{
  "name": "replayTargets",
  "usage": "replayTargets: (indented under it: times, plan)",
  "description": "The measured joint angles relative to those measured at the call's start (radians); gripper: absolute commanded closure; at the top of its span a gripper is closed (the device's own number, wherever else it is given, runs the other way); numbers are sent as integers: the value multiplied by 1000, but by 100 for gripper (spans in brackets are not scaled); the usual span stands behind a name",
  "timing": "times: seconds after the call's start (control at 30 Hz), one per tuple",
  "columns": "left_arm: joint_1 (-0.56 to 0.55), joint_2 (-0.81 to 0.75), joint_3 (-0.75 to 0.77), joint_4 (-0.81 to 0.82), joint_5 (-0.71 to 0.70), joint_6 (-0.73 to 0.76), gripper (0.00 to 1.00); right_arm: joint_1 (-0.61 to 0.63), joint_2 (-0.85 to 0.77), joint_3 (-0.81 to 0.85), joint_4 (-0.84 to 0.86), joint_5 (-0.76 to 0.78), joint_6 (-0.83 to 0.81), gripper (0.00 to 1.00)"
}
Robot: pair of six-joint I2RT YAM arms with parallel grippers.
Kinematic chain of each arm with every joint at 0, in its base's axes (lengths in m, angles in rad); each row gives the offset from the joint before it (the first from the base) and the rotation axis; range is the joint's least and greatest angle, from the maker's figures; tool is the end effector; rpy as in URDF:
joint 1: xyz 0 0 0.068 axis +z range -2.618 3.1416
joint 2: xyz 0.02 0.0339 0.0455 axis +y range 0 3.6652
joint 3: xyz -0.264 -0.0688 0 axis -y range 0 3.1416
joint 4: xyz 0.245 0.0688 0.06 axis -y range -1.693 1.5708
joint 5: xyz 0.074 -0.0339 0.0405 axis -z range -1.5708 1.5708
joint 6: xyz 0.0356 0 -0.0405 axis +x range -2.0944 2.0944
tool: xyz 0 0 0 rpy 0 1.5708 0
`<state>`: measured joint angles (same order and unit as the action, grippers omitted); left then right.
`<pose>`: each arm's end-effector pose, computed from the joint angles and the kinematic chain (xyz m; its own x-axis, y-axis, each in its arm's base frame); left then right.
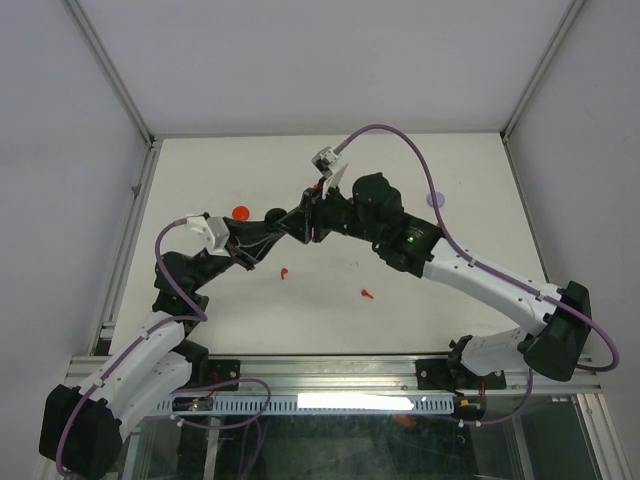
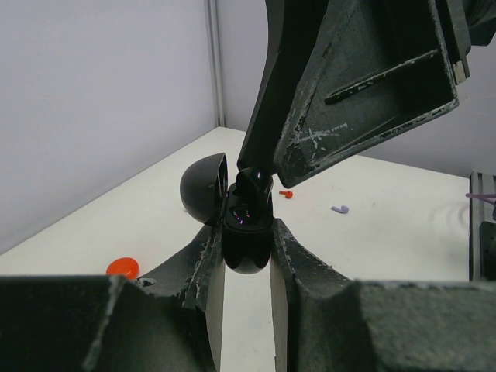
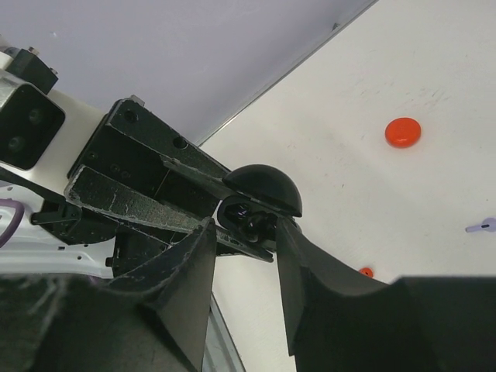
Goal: Insert the wireless bluetooth earbuds into the charging case
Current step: Place the earbud in the charging case.
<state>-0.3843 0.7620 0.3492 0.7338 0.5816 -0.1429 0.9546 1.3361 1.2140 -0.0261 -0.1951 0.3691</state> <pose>0.1558 -0.0841 0.2852 0.1761 -0.1996 -0.9639 0.8301 0.5564 0.0364 0.1775 0.2625 0.3839 -0.4084 0.0357 -0.9121 -0.8192 0.4263 0.3835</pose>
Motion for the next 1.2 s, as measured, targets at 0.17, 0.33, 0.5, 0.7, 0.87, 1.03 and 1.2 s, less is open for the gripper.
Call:
replayTargets:
  times: [0.17,0.33,0.5,0.7,0.87,1.03,1.2]
  plan:
    - [0,0,0,11,-1,-2,96,0,0,29,-46,-2,-18,60]
    - [0,0,0,13,-1,-3,96,0,0,53,-76,-12,-36,60]
    - [0,0,0,15,-1,-3,96,0,3,75,-99,-45,-49,60]
    - [0,3,0,14,0,-5,96,-2,26,98,-108,-78,-58,60]
    - [7,4,0,15,0,-7,96,-2,42,120,-119,-84,-69,60]
    - [7,8,0,15,4,-10,96,-2,48,129,-133,-83,-82,60]
    - [7,11,0,15,11,-18,96,-2,48,134,-148,-76,-92,60]
